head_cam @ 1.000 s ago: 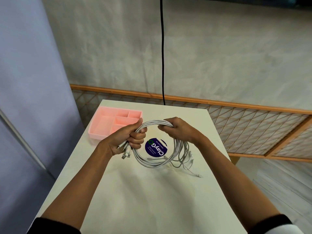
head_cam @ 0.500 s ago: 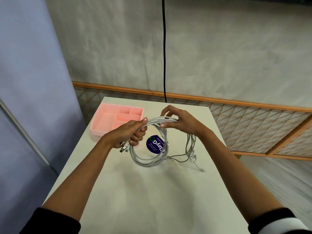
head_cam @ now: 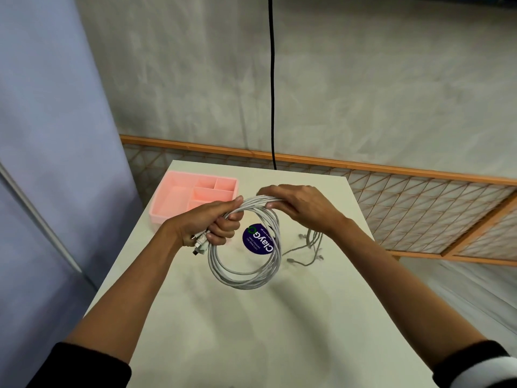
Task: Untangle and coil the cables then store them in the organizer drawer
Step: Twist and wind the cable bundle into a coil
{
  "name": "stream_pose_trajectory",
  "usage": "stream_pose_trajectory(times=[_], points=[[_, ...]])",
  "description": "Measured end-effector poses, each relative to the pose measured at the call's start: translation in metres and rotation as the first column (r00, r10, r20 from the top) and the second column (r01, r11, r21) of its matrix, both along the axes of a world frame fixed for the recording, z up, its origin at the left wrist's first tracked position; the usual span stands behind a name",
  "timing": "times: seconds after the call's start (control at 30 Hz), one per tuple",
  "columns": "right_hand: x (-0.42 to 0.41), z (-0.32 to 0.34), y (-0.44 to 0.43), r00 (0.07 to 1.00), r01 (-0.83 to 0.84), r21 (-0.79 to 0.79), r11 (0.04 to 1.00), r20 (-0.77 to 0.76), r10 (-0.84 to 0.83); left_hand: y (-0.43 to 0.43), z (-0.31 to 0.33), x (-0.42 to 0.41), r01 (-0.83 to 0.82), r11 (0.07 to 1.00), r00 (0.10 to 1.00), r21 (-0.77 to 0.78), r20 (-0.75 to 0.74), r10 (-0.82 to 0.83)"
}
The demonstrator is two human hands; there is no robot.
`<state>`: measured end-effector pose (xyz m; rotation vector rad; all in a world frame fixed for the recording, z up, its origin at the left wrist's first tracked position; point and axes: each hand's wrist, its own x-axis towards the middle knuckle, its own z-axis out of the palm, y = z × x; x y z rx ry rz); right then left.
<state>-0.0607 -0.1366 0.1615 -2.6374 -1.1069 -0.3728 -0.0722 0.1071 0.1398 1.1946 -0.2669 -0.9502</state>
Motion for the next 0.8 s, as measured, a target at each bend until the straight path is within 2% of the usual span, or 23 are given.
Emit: stream_pose_trajectory(times=[0.07,0.17,0.27,0.4,0.53,0.63,0.73,0.8], points=[[-0.001,-0.003,0.003,0.995,0.028,0.086,0.996,-0.103,-0.019,-0.001,-0.001,-0.001,-0.010,0.999,1.000,-0.032,0.000,0.010],[-0.007,-0.007,0.012,0.903,0.116,0.229,0.967,-0.431,-0.006,-0.002,0.001,0.000,-0.082,0.992,0.997,-0.095,-0.004,0.082],[-0.006,-0.010,0.011,0.840,0.137,0.261,0.956,-0.541,0.028,-0.002,0.006,-0.001,-0.123,0.990,0.992,-0.067,-0.006,0.122],[-0.003,-0.005,0.008,0.833,0.193,0.310,0.931,-0.553,0.011,-0.006,0.009,-0.006,-0.162,0.987,0.985,0.006,0.055,0.161],[-0.001,-0.005,0.010,0.841,0.205,0.327,0.923,-0.541,0.005,-0.008,0.001,-0.011,-0.171,0.984,0.966,0.048,0.206,0.158],[0.001,-0.004,0.011,0.847,0.200,0.268,0.942,-0.530,-0.029,-0.007,-0.004,-0.013,-0.172,0.983,0.962,0.064,0.225,0.154],[-0.004,-0.008,0.012,0.830,0.253,0.310,0.916,-0.557,-0.041,-0.006,0.000,-0.014,-0.179,0.976,0.951,0.127,0.276,0.139],[-0.007,-0.012,0.012,0.874,0.259,0.306,0.916,-0.477,-0.088,-0.006,0.003,-0.014,-0.197,0.968,0.945,0.157,0.292,0.145]])
